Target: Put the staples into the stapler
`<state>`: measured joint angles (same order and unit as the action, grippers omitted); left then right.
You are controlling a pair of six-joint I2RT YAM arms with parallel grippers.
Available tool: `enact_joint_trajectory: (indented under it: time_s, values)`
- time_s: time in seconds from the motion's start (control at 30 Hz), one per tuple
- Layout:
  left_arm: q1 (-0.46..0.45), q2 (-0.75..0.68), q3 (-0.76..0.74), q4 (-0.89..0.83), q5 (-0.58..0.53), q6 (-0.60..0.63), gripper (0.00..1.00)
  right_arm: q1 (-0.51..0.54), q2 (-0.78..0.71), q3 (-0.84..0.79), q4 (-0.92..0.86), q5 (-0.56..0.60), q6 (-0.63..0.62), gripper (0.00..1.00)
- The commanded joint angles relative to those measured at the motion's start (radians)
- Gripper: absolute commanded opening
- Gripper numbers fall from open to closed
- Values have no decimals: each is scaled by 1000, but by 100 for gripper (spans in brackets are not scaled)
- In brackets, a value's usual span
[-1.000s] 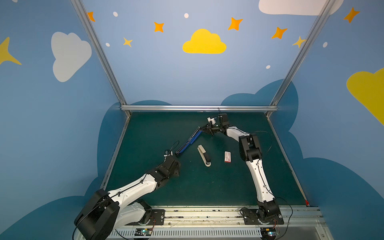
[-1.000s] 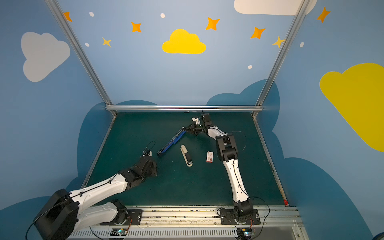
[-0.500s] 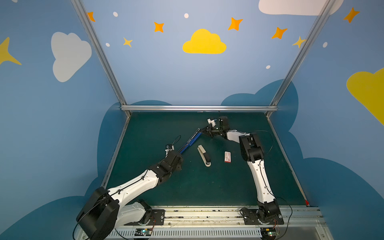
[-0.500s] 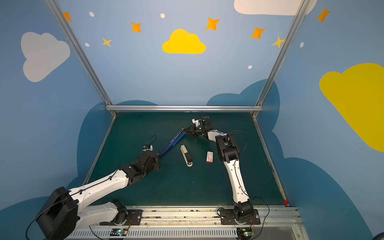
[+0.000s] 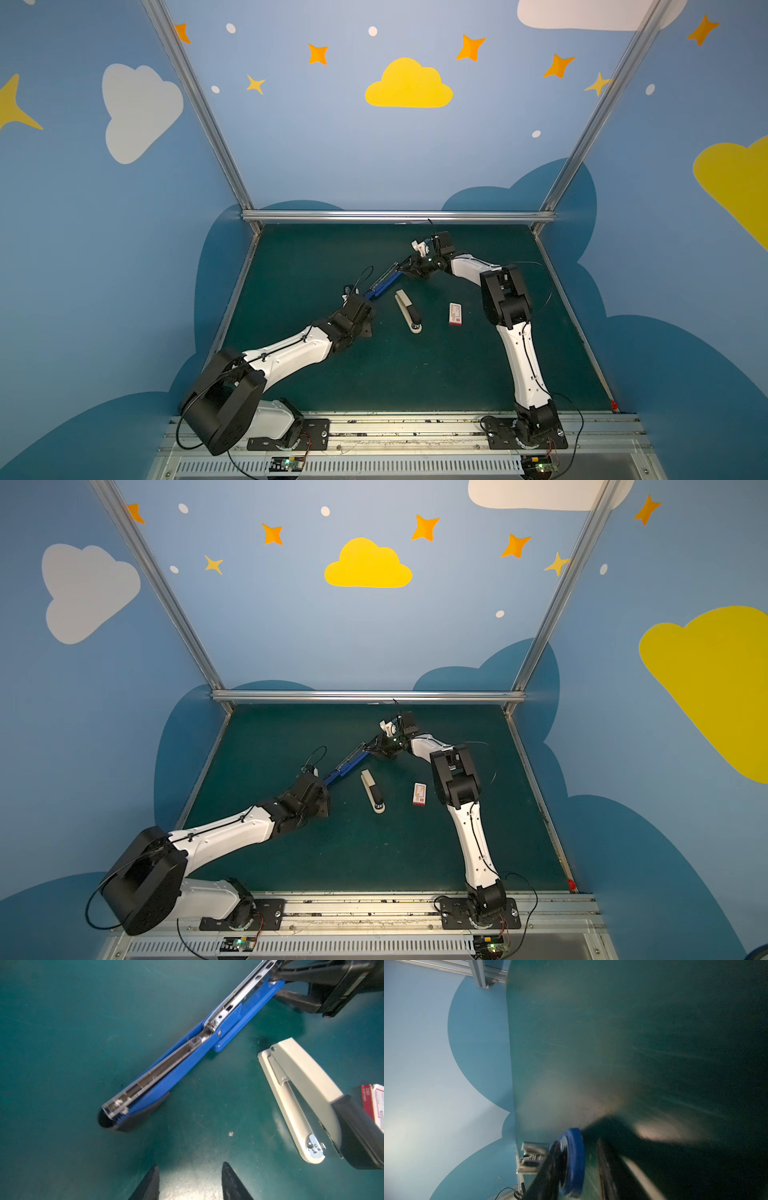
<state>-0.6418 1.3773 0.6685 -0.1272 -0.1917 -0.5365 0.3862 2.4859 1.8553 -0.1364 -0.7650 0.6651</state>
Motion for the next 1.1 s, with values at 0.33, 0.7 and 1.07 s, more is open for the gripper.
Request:
enact_joint_trajectory:
  time_s: [0.33,0.7,1.07]
  values:
    - [-10,152,75,75,51,-11,49,-20,-86,-115,-62,32,-154,29]
    - [-10,183,112,62,28,21,50,-90,-118,-295,266,-62,35,32]
    - [33,266,340,-12,54,165,59,-95,-138,-308,245,-46,9,32]
